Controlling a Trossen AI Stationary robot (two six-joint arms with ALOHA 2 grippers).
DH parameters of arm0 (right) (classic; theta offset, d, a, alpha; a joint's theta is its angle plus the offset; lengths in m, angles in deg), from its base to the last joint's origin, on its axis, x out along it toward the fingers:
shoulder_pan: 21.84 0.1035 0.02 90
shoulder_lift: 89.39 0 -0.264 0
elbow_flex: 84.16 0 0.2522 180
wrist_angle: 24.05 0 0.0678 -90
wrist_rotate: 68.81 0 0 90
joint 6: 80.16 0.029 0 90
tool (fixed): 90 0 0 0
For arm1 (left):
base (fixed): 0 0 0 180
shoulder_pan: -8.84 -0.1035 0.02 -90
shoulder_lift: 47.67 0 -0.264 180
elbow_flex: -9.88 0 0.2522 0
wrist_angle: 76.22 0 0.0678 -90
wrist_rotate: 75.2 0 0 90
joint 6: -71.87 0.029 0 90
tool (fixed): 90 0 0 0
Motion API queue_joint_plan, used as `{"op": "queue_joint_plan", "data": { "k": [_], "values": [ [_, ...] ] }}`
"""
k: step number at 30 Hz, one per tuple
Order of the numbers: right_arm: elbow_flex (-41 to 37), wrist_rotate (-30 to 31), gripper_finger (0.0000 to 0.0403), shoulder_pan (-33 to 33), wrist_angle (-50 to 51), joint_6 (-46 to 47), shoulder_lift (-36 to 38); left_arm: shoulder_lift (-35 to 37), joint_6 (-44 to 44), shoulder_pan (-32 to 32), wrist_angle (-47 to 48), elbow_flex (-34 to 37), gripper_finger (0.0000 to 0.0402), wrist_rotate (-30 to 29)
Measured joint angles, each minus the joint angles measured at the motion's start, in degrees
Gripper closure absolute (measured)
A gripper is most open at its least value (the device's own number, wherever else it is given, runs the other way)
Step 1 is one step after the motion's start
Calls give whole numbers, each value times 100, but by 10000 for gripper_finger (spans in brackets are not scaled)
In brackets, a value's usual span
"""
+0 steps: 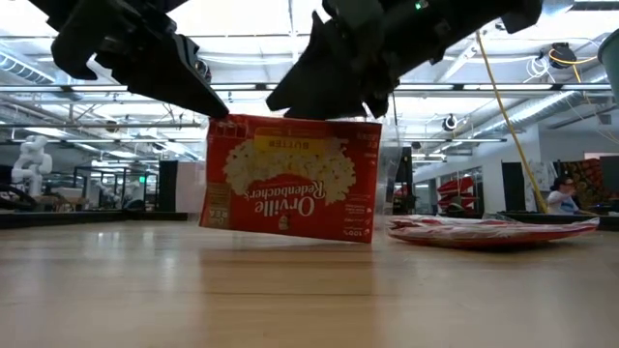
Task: Sort popcorn bags into baskets
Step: Put the popcorn bag into the green bin
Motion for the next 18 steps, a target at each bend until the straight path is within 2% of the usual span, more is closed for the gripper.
{"op": "queue_joint_plan", "data": {
  "k": [18],
  "values": [
    [-4,-257,257,-167,618,120,-8,0,-50,0,28,0,400,0]
  ]
}}
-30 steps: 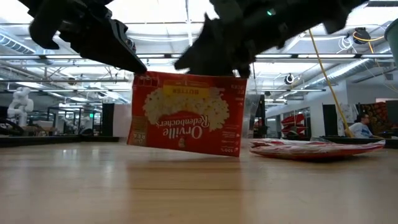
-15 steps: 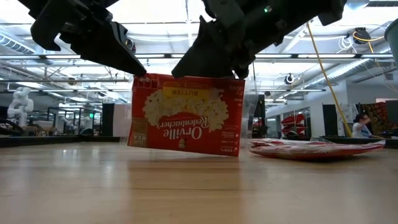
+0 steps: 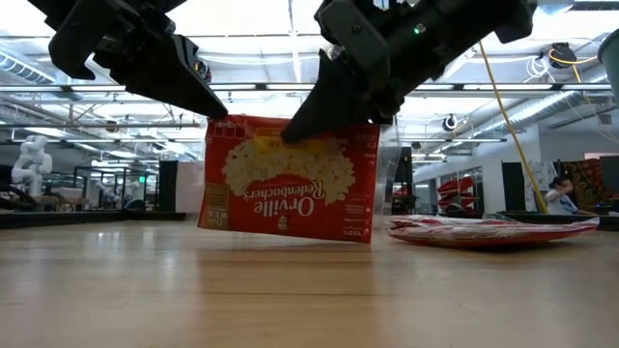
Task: Sort popcorn bags into baskets
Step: Put the popcorn bag into the green bin
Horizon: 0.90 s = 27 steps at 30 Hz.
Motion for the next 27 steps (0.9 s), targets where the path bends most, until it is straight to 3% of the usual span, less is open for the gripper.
{"op": "queue_joint_plan", "data": {
  "k": [5,13,21,27],
  "values": [
    [-1,-19,294,-26,128,63,-46,0,-14,0,-11,0,397,-2],
    [-2,-74,386,-25,176,109,-105,0,100,0,-52,0,380,-31],
    [-2,-335,385,-50,134,8,-101,-27,633,-183,-1294,-9,264,331],
    [-2,-654,393,-48,71,-229,-87,-39,536,-527,-1097,-7,190,939]
  ]
}}
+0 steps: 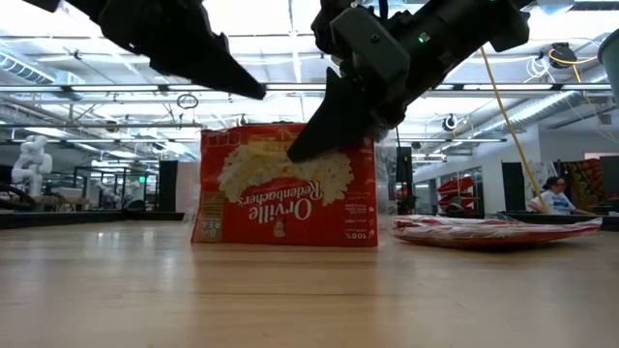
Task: Sort popcorn bags into baskets
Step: Put the popcorn bag into the green bin
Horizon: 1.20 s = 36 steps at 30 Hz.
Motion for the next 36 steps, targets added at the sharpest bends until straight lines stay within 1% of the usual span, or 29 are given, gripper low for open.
{"op": "queue_joint_plan", "data": {
  "k": [3,5,8,11,13,15,17,19,21,24,26,28,32,36],
  "values": [
    [0,-37,392,-2,-2,-99,0,0,-85,-101,135,0,179,364],
    [0,-100,391,-4,-6,-140,0,-87,-131,-161,230,0,181,446],
    [0,-111,390,-4,-9,-169,0,-156,-223,-199,465,15,195,495],
    [0,-114,390,1,-13,-186,0,-344,-227,-227,316,-15,216,529],
    [0,-114,390,3,-20,-184,0,-431,-221,-234,409,21,232,549],
    [0,-114,390,3,-18,-186,0,-549,-164,-276,208,-5,252,568],
    [0,-107,390,3,-20,-184,0,-610,-86,-311,186,2,275,717],
    [-2,-112,390,3,-28,-142,0,-711,-43,-372,3,4,304,1003],
    [-2,-112,390,5,-36,4,0,-737,-32,-395,-75,4,337,1141],
    [-4,-169,388,12,56,346,80,-737,-31,-393,-155,7,380,1162],
    [-4,-149,382,60,183,533,216,-678,-28,-391,-205,7,382,1170],
    [-2,-112,370,97,380,662,395,-634,-24,-391,-260,-1,375,1165],
    [-2,-127,333,127,1178,1066,862,-643,-23,-453,-213,11,366,1162],
    [0,-105,300,203,2120,1799,1404,-643,-190,-501,-444,11,383,1226]
  ]
}}
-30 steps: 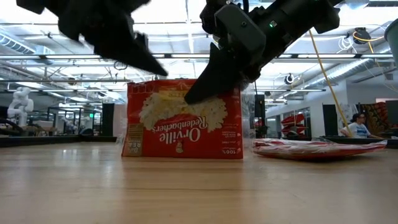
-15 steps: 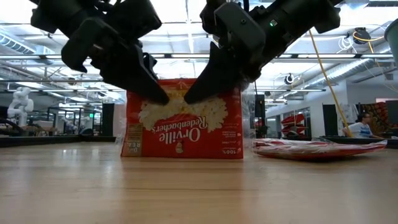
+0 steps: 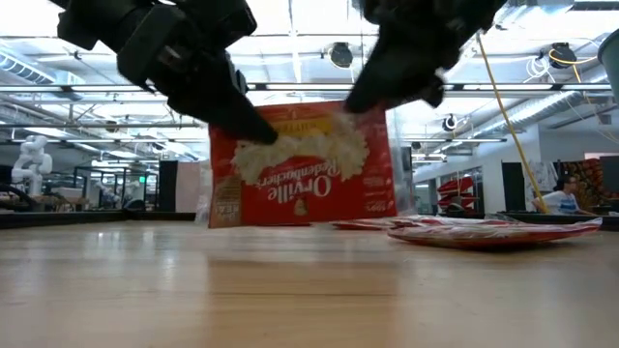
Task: Sort popcorn bags into baskets
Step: Put the popcorn bag into the green bin
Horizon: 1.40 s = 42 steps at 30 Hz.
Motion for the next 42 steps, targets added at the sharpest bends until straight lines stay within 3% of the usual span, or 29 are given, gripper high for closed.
{"op": "queue_joint_plan", "data": {
  "k": [6,13,20,26,35,42],
  "values": [
    [7,39,285,405,1012,609,769,0,-202,7,-1005,0,378,429],
    [7,-17,285,821,1497,983,1444,0,-567,3,-2045,-3,383,717],
    [866,-155,285,788,2400,658,1546,0,-914,-220,-1950,-4,383,771],
    [2405,-160,285,261,3577,-135,786,0,-1049,-393,-1855,-105,383,773],
    [4775,-1643,285,-909,5986,-1332,-1169,4,-754,-520,-482,-850,379,720],
    [5178,-2363,299,-1144,6730,-1797,-1888,4,-752,-517,-153,-879,377,613]
  ]
}}
